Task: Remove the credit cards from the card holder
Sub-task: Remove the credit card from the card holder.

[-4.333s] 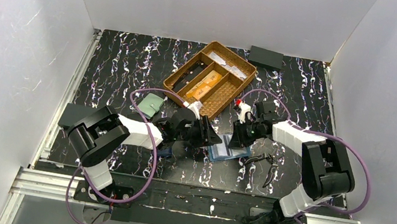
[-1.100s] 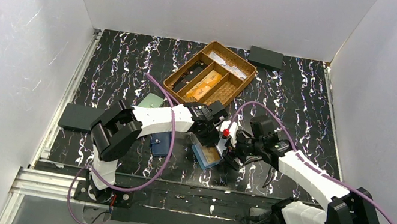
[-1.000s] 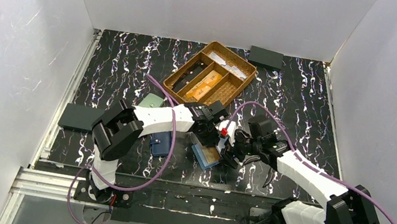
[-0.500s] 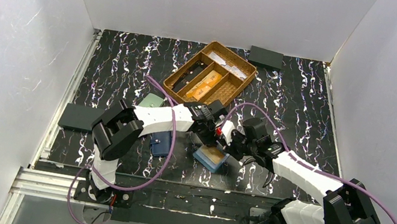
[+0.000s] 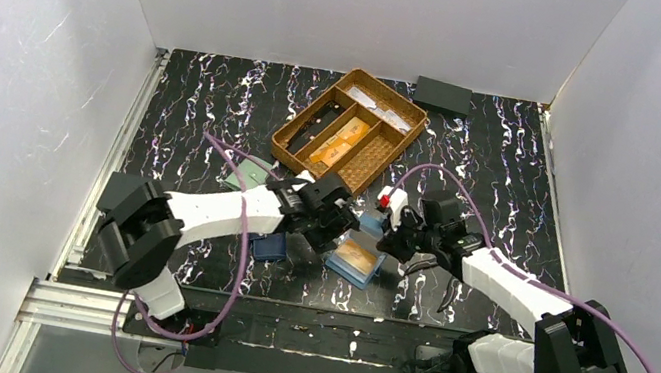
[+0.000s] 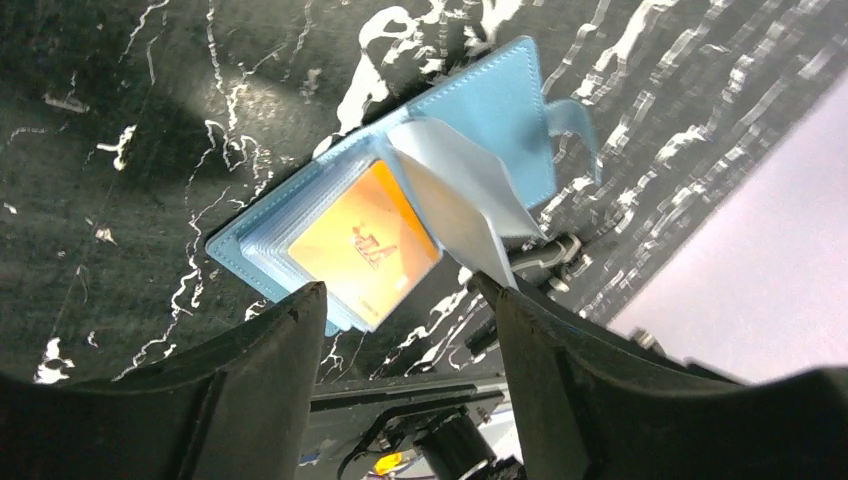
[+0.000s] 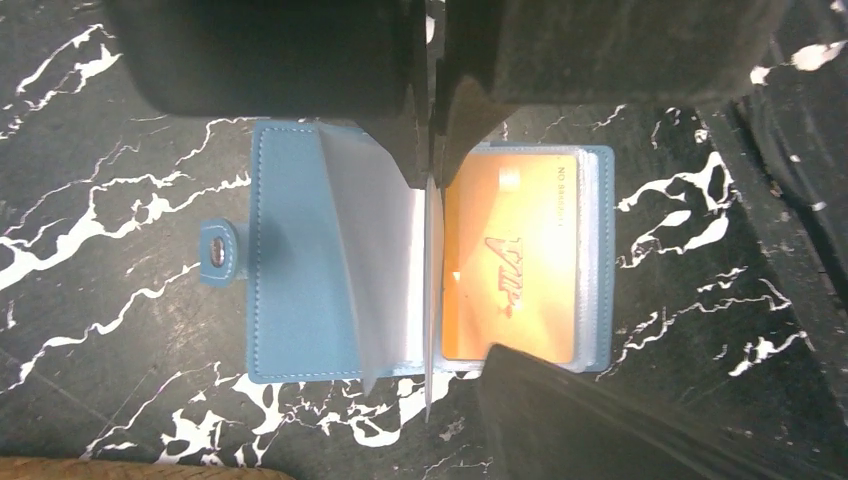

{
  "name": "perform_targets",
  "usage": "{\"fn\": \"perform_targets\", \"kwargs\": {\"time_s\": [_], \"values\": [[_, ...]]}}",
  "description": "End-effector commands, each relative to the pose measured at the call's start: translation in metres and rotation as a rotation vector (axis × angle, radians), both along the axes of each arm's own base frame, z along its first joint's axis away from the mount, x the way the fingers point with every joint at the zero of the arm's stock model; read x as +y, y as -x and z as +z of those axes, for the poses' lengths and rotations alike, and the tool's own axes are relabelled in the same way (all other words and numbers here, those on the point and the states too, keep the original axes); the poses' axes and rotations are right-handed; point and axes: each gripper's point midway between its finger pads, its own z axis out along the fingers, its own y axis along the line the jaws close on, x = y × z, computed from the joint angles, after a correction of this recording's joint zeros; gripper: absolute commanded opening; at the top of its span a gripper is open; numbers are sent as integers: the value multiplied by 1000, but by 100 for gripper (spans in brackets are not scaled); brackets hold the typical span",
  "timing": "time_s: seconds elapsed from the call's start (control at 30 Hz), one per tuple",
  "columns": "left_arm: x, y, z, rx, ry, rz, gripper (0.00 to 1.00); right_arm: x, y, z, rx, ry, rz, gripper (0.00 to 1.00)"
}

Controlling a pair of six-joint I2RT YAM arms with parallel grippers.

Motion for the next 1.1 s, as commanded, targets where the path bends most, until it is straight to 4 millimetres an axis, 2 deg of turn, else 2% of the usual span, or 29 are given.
{"fn": "perform_targets", "kwargs": {"time_s": [0.0,0.07,0.1,0.17,0.27,0.37,0.5,0.7,1.07], "values": [[12,-4,24,-185,55,-60,65,10,0,23,46,-100,22,1],[9,-5,33,-281,103,-132,73,8,0,27,85,-132,19,1],[4,-6,42,-349,150,-179,74,7,0,29,105,-151,17,1],[-2,-3,57,-453,200,-268,83,6,0,33,145,-188,4,1],[-20,3,87,-617,316,-421,87,1,-5,36,206,-246,-37,1],[-38,11,105,-708,448,-519,89,-4,-11,36,280,-307,-92,1],[-59,15,113,-746,572,-574,88,-6,-17,38,371,-399,-130,1],[-71,3,99,-739,570,-553,84,-13,-22,36,481,-487,-199,1],[-56,-9,49,-662,477,-461,86,-23,-31,15,612,-512,-338,1]]}}
